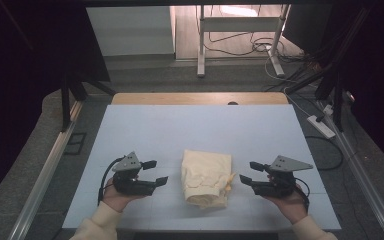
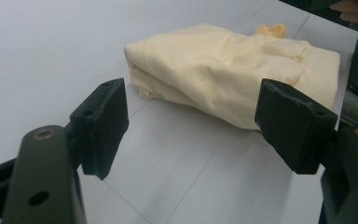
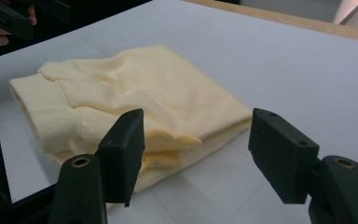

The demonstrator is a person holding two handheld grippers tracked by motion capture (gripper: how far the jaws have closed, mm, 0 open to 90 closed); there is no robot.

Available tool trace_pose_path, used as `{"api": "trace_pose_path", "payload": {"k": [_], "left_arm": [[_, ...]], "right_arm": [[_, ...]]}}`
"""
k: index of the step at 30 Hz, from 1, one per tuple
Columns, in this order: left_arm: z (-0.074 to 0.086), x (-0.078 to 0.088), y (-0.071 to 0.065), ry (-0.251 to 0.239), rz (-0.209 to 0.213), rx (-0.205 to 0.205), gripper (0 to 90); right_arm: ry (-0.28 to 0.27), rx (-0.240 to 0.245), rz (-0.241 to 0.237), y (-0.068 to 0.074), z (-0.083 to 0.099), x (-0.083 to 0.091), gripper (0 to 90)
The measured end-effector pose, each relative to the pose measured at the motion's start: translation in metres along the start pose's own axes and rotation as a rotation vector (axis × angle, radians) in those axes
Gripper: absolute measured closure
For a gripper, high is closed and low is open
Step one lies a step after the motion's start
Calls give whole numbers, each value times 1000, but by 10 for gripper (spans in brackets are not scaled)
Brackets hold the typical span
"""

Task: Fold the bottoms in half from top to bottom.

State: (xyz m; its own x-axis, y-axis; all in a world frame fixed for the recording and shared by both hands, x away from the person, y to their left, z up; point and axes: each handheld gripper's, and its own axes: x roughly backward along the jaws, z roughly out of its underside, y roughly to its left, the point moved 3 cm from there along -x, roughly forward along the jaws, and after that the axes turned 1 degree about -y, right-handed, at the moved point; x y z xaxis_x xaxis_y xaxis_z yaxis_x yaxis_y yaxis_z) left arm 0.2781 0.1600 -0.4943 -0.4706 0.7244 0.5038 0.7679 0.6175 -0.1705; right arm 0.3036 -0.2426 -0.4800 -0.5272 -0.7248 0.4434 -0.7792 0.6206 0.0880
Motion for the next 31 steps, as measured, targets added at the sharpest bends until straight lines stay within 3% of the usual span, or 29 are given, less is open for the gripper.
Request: {"api": "trace_pose_path", "payload": {"k": [9,31], "left_arm": [[9,7,3,11,-13,11,260],[10,7,5,16,-10,18,258]], "right_arm": [[-4,-7,93,-21,18,28,364],[16,20,84,-21,21,23,363]]}}
